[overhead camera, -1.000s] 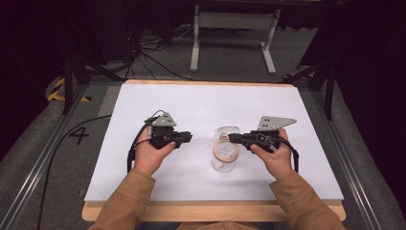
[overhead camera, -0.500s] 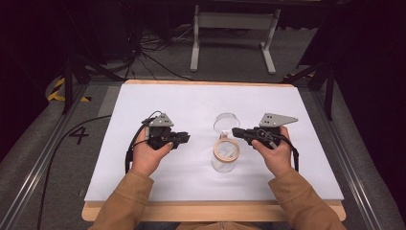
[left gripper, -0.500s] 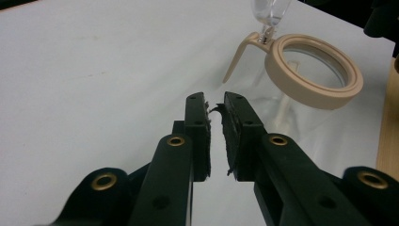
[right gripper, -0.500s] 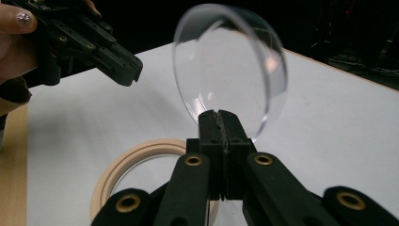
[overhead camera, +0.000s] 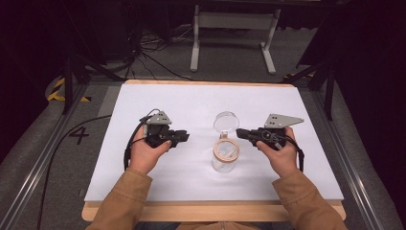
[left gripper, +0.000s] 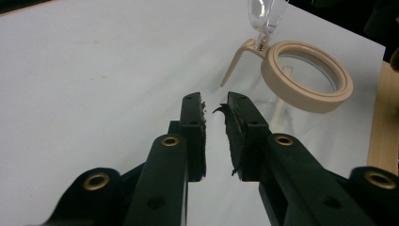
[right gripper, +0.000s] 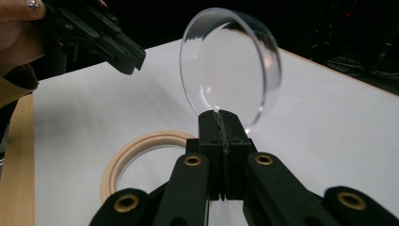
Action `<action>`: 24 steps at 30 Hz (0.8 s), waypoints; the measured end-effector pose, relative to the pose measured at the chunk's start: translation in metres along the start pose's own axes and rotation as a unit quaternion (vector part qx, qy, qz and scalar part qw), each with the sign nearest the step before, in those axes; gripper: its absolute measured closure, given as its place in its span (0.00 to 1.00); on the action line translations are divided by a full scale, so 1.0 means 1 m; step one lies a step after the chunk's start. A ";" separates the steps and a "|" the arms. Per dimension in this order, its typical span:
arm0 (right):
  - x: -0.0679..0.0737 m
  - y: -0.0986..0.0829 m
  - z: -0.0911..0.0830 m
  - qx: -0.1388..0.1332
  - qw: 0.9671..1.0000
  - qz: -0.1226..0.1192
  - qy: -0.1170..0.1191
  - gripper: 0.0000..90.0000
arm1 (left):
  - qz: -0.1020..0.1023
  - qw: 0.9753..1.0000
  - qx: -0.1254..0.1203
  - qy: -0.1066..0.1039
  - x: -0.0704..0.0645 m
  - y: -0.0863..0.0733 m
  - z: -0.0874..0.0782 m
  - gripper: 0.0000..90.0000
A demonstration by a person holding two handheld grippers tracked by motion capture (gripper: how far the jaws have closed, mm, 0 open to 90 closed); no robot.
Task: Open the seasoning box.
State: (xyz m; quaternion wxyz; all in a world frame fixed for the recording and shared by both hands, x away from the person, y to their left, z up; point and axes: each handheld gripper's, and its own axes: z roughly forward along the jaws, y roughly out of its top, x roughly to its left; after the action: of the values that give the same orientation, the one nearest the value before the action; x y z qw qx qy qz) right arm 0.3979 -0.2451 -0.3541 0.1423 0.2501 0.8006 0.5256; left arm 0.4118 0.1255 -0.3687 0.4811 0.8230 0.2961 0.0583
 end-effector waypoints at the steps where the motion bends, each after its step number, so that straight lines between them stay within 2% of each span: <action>1: -0.002 0.000 -0.003 -0.001 1.000 0.001 -0.003 0.99 | 0.005 1.000 0.002 0.002 0.001 0.000 -0.002 0.85; 4: -0.007 -0.001 -0.013 -0.001 1.000 0.009 -0.013 0.95 | 0.002 1.000 0.009 0.007 0.004 0.001 -0.007 0.84; 6: -0.010 -0.001 -0.018 -0.002 1.000 0.012 -0.020 0.95 | -0.002 1.000 0.003 0.011 0.006 0.001 -0.009 0.83; 7: -0.017 -0.003 -0.030 -0.007 0.999 0.022 -0.037 0.94 | -0.001 1.000 0.006 0.012 0.008 0.000 -0.011 0.82; 8: -0.017 -0.003 -0.030 -0.007 0.999 0.022 -0.037 0.94 | -0.006 1.000 0.006 0.016 0.009 0.000 -0.012 0.82; 9: -0.020 -0.004 -0.034 -0.008 0.999 0.025 -0.043 0.93 | -0.007 1.000 0.006 0.021 0.010 -0.001 -0.013 0.82; 10: -0.025 -0.005 -0.041 -0.004 0.998 0.027 -0.059 0.92 | -0.006 1.000 0.006 0.023 0.012 -0.001 -0.014 0.81; 14: -0.032 -0.008 -0.049 0.003 0.996 0.034 -0.078 0.89 | -0.012 0.999 0.011 0.038 0.018 -0.002 -0.018 0.80; 16: -0.036 -0.010 -0.054 0.007 0.995 0.037 -0.094 0.88 | -0.015 0.999 0.012 0.048 0.021 -0.003 -0.018 0.79; 21: -0.050 -0.020 -0.060 0.035 0.990 0.057 -0.124 0.79 | -0.029 0.997 0.038 0.066 0.032 -0.007 -0.017 0.76; 23: -0.056 -0.026 -0.062 0.044 0.987 0.065 -0.138 0.77 | -0.037 0.995 0.047 0.079 0.037 -0.010 -0.015 0.75; 24: -0.056 -0.026 -0.062 0.044 0.987 0.065 -0.138 0.77 | -0.037 0.995 0.047 0.079 0.037 -0.010 -0.015 0.75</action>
State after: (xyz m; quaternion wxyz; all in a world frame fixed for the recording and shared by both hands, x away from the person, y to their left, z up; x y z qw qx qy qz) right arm 0.4077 -0.3320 -0.3548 0.2059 0.3772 0.7777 0.4588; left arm 0.4316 0.1603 -0.3765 0.4186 0.8261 0.3658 0.0918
